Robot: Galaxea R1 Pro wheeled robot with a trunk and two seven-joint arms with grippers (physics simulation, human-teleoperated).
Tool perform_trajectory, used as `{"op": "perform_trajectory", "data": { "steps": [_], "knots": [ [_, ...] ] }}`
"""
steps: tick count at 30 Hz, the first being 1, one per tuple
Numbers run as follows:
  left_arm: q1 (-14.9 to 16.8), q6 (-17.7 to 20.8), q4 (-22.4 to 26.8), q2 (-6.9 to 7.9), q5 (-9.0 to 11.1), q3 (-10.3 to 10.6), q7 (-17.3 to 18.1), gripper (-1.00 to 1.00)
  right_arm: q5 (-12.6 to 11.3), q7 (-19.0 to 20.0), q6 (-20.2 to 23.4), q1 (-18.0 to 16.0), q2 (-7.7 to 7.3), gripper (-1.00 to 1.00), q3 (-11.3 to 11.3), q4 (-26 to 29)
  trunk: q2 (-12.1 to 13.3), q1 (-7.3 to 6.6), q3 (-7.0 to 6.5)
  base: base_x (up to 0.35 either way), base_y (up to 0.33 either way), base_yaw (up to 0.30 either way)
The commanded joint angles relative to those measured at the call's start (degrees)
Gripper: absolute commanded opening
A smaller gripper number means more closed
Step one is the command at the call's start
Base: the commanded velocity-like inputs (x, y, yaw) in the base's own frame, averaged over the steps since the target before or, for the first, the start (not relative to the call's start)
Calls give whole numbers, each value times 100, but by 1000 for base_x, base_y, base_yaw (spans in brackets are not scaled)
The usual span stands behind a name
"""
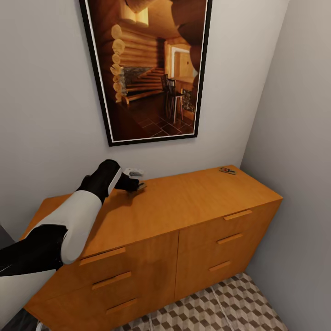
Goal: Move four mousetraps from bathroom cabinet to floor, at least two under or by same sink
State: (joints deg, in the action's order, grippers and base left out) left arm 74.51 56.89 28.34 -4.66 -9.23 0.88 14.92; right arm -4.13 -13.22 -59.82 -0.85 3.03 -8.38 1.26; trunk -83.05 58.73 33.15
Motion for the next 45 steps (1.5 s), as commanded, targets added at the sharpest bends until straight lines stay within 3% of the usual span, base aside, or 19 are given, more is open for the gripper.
{"op": "perform_trajectory", "data": {
  "steps": [1,16,45],
  "knots": [
    [3,18,32,1,-67,8,59,-100,-62,12,-18,-3,1,-100,-50,-3,-3,0,6,0,0,0],
    [8,68,180,-75,-65,8,55,-100,-62,12,-18,-3,0,-100,-50,6,-3,0,6,0,0,0],
    [10,68,178,-70,-63,17,55,-100,-54,21,-18,-3,1,-100,-49,6,-3,0,6,0,0,0]
  ]
}}
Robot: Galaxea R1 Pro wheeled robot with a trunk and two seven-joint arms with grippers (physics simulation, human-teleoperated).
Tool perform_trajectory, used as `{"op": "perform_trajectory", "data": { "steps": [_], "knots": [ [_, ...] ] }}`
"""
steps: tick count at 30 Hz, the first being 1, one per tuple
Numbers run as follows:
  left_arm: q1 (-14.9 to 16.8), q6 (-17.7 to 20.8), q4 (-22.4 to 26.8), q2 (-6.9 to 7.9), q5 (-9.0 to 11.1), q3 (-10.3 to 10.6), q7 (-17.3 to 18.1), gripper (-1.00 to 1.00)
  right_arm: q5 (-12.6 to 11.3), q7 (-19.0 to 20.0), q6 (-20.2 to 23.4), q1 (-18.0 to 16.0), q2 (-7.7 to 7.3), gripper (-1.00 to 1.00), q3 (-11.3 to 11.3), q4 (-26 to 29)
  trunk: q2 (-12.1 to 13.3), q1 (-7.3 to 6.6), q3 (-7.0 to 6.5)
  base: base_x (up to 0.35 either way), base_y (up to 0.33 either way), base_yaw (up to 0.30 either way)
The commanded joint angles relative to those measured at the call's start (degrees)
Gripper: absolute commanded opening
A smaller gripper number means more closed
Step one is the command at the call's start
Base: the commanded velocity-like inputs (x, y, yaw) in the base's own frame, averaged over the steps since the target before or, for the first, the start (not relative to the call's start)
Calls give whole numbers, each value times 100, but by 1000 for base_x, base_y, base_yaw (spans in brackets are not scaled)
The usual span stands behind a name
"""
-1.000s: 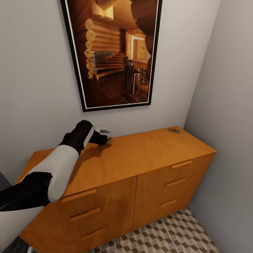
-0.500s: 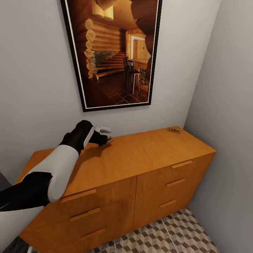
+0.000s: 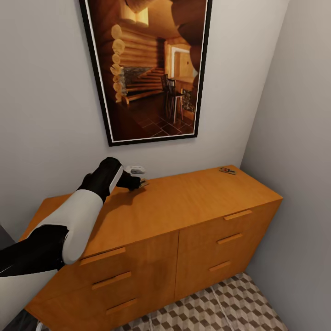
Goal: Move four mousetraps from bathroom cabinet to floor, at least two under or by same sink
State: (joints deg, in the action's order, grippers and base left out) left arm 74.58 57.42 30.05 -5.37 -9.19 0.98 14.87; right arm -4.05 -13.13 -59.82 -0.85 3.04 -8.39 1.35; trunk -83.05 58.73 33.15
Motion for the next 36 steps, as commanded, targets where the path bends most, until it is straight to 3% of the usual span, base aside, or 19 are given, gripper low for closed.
{"op": "perform_trajectory", "data": {
  "steps": [1,13,36],
  "knots": [
    [3,15,6,1,-66,8,60,-100,-61,12,-18,-3,2,-100,-49,-3,-3,0,6,0,0,0],
    [4,15,1,0,-65,8,60,-100,-61,12,-18,-3,4,-100,-46,-3,-3,0,6,-31,0,0],
    [4,15,1,3,-67,16,60,-100,-61,12,-18,-3,4,-100,-43,-3,-3,0,6,-320,0,0]
  ]
}}
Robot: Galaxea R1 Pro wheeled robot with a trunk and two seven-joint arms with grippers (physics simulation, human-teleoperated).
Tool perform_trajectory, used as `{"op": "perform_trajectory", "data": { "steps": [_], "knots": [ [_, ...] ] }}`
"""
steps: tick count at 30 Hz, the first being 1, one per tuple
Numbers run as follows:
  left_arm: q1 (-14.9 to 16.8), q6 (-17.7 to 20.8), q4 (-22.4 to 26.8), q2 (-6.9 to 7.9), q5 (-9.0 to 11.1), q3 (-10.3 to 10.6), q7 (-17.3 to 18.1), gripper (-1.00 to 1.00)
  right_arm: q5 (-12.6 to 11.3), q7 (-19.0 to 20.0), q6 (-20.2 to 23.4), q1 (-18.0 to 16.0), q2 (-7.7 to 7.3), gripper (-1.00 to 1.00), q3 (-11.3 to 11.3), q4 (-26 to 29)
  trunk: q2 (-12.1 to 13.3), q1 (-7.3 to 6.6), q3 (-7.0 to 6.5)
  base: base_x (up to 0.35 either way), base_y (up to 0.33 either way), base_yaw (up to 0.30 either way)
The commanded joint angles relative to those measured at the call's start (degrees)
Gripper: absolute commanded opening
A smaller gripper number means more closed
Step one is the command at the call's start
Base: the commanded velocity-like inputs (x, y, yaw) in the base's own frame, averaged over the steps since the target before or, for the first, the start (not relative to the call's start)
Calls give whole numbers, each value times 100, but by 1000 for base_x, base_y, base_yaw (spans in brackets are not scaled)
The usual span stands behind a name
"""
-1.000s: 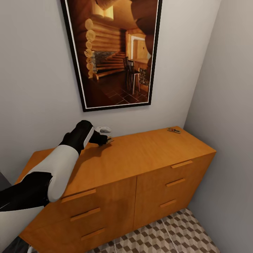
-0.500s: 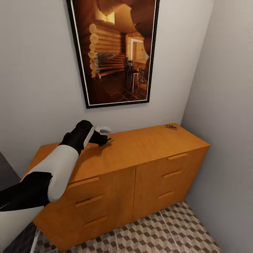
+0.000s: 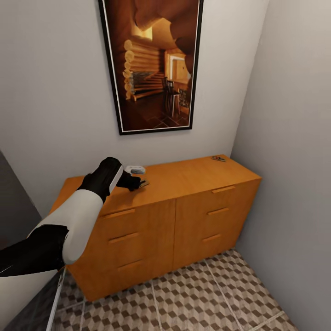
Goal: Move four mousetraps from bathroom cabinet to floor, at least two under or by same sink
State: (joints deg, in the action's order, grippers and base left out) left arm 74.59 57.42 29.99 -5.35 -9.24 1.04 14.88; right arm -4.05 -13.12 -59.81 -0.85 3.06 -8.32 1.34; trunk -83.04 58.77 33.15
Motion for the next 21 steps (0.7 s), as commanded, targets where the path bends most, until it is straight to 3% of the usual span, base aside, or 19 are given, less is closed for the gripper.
{"op": "perform_trajectory", "data": {
  "steps": [1,21],
  "knots": [
    [3,15,6,1,-61,9,59,-100,-61,11,-19,-3,1,-100,-50,-3,-4,-4,6,-333,0,0],
    [3,15,1,8,-60,13,59,-100,-61,11,-19,-3,1,-100,-47,-3,-4,-4,6,-333,0,0]
  ]
}}
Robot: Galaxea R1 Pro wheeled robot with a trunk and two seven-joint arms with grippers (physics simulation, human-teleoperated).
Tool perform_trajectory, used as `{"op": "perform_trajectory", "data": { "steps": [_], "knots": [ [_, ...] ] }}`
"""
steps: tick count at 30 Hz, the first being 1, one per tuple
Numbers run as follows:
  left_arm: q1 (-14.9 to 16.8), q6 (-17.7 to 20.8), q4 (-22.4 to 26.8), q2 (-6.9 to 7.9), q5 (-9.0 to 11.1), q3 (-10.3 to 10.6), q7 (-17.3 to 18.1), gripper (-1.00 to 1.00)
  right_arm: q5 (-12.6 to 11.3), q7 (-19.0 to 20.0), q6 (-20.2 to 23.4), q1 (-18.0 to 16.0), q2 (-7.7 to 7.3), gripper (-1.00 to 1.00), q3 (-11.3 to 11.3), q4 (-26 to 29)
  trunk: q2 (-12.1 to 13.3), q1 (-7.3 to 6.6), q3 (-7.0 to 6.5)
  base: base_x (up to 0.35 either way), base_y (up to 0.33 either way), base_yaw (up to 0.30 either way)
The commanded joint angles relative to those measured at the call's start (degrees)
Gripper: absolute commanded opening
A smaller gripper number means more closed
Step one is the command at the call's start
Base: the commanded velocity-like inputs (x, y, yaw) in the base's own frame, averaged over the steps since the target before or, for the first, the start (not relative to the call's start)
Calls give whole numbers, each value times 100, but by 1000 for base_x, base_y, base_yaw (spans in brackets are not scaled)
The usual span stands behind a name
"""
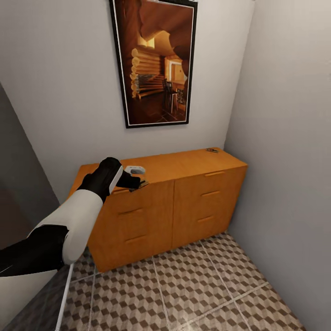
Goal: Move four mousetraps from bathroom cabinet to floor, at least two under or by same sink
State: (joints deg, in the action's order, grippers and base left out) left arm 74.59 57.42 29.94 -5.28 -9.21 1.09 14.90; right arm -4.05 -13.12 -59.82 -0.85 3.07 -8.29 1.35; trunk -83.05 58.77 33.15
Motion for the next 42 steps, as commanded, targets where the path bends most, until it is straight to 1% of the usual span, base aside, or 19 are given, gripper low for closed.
{"op": "perform_trajectory", "data": {
  "steps": [1,7,17,22,24,26,27,29,30,32,35,38,40,41,42],
  "knots": [
    [3,15,5,1,-63,10,57,-100,-61,12,-18,-3,1,-100,-50,-3,-3,-4,6,-333,0,0],
    [3,7,-8,1,-63,18,57,-100,-61,12,-18,-3,1,-100,-50,-3,-3,-4,6,-257,0,0],
    [-2,-9,-74,-2,-63,22,59,-100,-61,12,-18,-3,1,-100,-50,-3,-3,-4,6,-31,0,0],
    [-5,-40,-428,-5,-63,22,73,-100,-61,12,-18,-3,-2,-100,-50,-3,-3,-4,6,-1,0,0],
    [-6,-80,-760,-7,-63,22,81,-100,-61,12,-18,-3,-6,-100,-50,-3,-3,-4,6,0,0,0],
    [-10,-306,-1138,-7,-65,22,83,-100,-61,12,-18,-3,-7,-100,-50,-3,-3,-4,6,0,0,0],
    [-11,-401,-1233,-8,-65,22,83,-100,-61,12,-18,-3,-7,-100,-50,-3,-3,-4,6,0,0,0],
    [-45,-867,-1637,-11,-64,22,79,-100,-61,12,-18,-3,-8,-100,-50,-3,-3,-4,6,0,0,0],
    [-58,-984,-1743,-14,-63,22,78,-100,-61,12,-18,-3,-8,-100,-50,-3,-3,-4,6,0,0,0],
    [-101,-1386,-2140,-41,-63,22,72,-100,-61,12,-18,-3,-8,-100,-50,-3,-3,-4,6,0,0,0],
    [-160,-1699,-2536,-54,-63,22,68,-100,-61,12,-18,-3,-8,-100,-50,-3,-3,-4,6,0,0,0],
    [-298,-1932,-2703,-58,-66,22,67,-100,-61,12,-18,-3,-8,-100,-50,-3,-3,-4,6,0,0,0],
    [-480,-2229,-2775,-60,-65,17,66,-100,-61,12,-18,-3,-8,-100,-48,-3,-3,-4,6,0,0,0],
    [-609,-2443,-2808,-60,-60,15,66,-100,-61,12,-18,-3,-8,-100,-47,-3,-3,-4,6,0,0,0],
    [-696,-2554,-2826,-59,-58,15,66,-100,-61,12,-18,-3,-8,-100,-47,-3,-3,-4,6,0,0,0]
  ]
}}
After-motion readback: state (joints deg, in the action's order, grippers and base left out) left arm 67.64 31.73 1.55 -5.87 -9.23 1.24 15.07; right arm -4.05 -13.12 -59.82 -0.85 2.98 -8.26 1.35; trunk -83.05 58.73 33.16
